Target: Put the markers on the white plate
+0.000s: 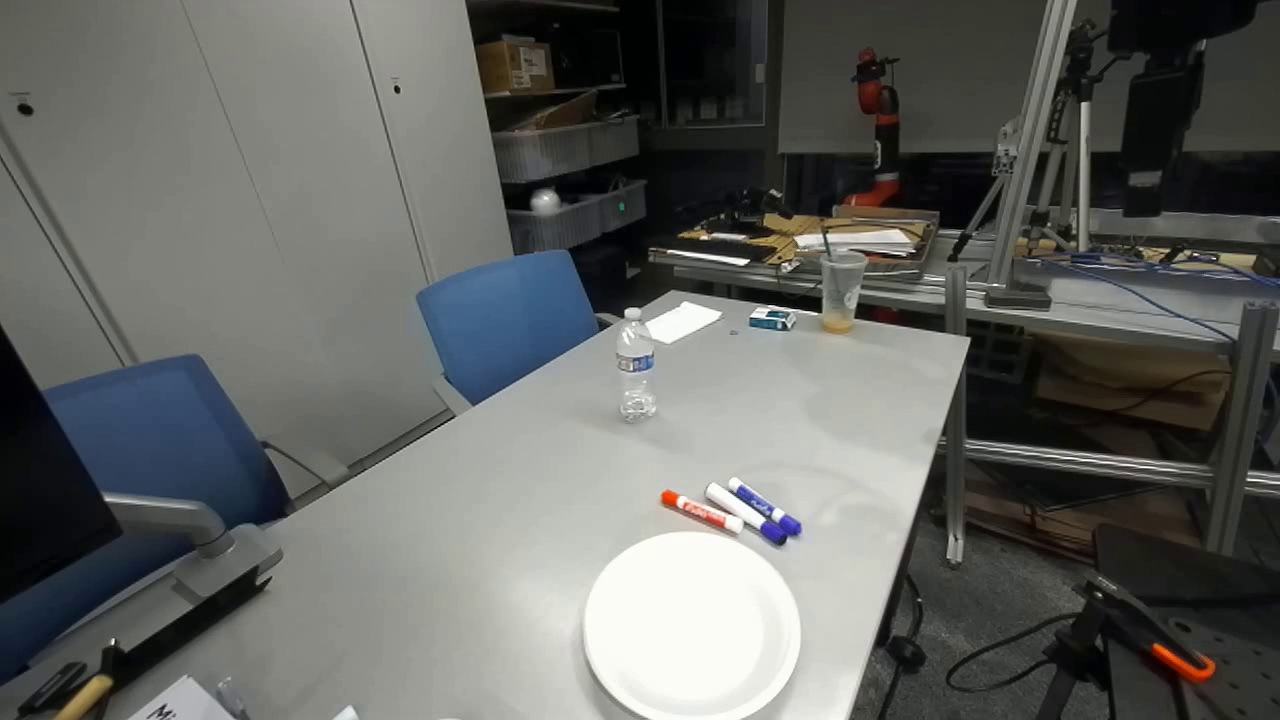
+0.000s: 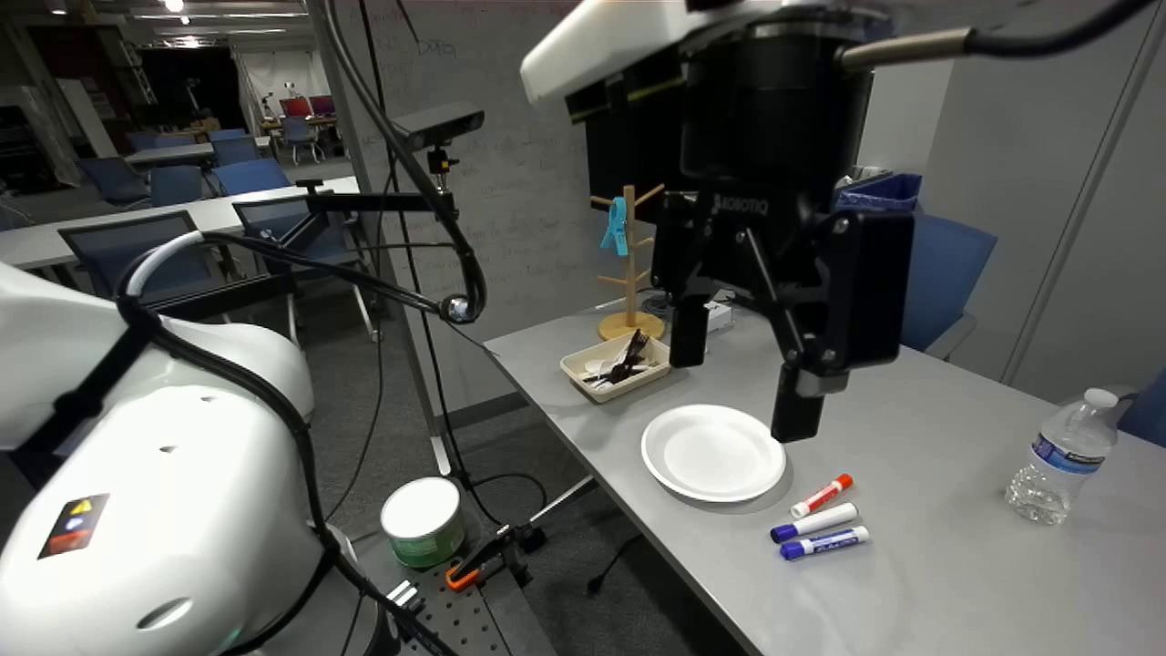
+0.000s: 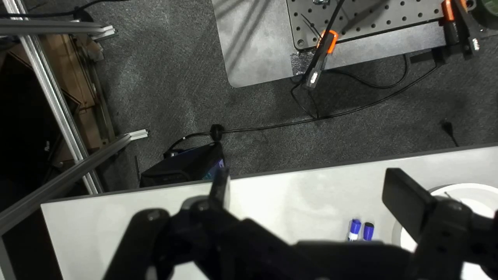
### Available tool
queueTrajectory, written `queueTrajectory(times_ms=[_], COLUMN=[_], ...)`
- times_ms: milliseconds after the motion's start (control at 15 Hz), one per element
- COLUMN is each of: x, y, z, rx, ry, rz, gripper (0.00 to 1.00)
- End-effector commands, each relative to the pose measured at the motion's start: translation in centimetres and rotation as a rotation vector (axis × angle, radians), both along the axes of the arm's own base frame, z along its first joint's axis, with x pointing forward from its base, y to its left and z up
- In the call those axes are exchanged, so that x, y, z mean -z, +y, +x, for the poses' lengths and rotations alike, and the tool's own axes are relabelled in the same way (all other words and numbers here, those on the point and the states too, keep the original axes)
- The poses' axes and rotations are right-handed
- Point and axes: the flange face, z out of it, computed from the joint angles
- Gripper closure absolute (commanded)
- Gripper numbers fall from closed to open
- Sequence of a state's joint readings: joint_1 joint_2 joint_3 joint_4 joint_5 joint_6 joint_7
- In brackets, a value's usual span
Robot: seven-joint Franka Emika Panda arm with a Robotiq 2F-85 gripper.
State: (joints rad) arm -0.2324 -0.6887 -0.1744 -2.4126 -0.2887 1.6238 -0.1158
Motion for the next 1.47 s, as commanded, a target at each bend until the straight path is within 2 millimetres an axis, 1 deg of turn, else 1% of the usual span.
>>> queueTrajectory(times_ms=[0, 400, 533, 1133, 1200, 1267, 1333, 1400], x=[-0.1, -0.1, 0.0, 0.3, -0.2, -0.2, 0.1, -0.1], y=[0.0, 0.0, 0.0, 0.6, 7.3, 8.3, 3.8, 5.9], z=[0.0, 0.1, 0.2, 0.8, 1.8, 2.2, 1.8, 2.4], rx=[-0.001, -0.001, -0.035, -0.058, -0.043, -0.03, -0.031, -0.035], ry=[-0.001, -0.002, -0.006, -0.08, -0.08, -0.09, -0.066, -0.069], rz=[0.0, 0.0, 0.011, 0.103, 0.095, 0.098, 0.105, 0.1], gripper=[0.0, 0.0, 0.0, 0.0, 0.0, 0.0, 0.0, 0.0])
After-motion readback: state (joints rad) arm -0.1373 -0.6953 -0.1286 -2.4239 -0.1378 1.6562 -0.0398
